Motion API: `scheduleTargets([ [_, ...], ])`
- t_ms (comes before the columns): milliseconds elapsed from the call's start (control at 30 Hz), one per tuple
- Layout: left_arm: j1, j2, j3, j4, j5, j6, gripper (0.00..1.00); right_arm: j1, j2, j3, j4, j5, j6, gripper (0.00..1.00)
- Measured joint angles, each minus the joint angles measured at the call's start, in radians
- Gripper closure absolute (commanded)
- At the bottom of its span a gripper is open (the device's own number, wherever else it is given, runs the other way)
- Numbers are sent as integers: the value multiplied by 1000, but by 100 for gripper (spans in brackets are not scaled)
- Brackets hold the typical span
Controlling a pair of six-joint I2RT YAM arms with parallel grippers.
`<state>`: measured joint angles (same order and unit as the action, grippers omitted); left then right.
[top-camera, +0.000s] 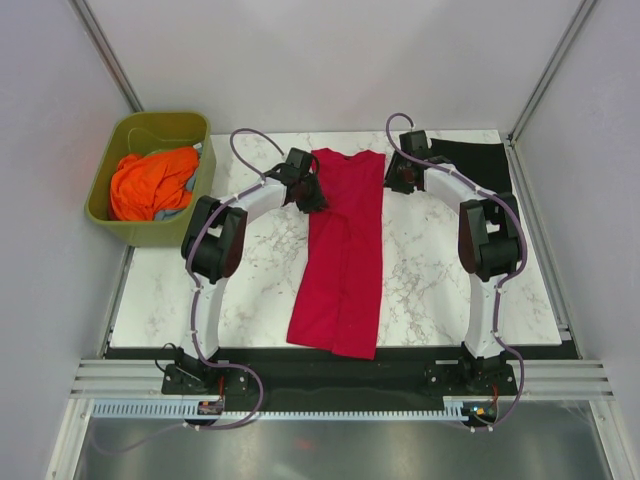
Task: Fold and stack the t-shirts
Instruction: Fold the tshirt
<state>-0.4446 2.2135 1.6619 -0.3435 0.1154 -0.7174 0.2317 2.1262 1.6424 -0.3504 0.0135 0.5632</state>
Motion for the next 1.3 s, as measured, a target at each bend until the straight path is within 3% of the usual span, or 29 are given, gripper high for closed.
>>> scheduleTargets([
  [167, 3, -3, 0, -27, 1, 6, 64, -2, 23, 27, 5, -11, -27, 58],
  [400, 57, -66, -1, -85, 45, 24, 64, -30, 174, 157, 37, -51, -46, 59],
  [500, 92, -108, -18, -90, 66, 36, 63, -47, 231, 210, 59, -80, -47, 69],
  [633, 123, -159, -63, -97, 79, 51, 62, -65, 293, 275, 87, -122, -48, 97],
  [667, 125, -174, -79, -99, 81, 53, 62, -69, 308, 294, 95, -133, -51, 100],
  [1200, 123, -443, -461, -110, 151, 65, 63, -105, 509, 617, 93, -206, -43, 100],
  [1300, 120, -514, -541, -110, 161, 69, 62, -111, 512, 630, 93, -212, -34, 84],
])
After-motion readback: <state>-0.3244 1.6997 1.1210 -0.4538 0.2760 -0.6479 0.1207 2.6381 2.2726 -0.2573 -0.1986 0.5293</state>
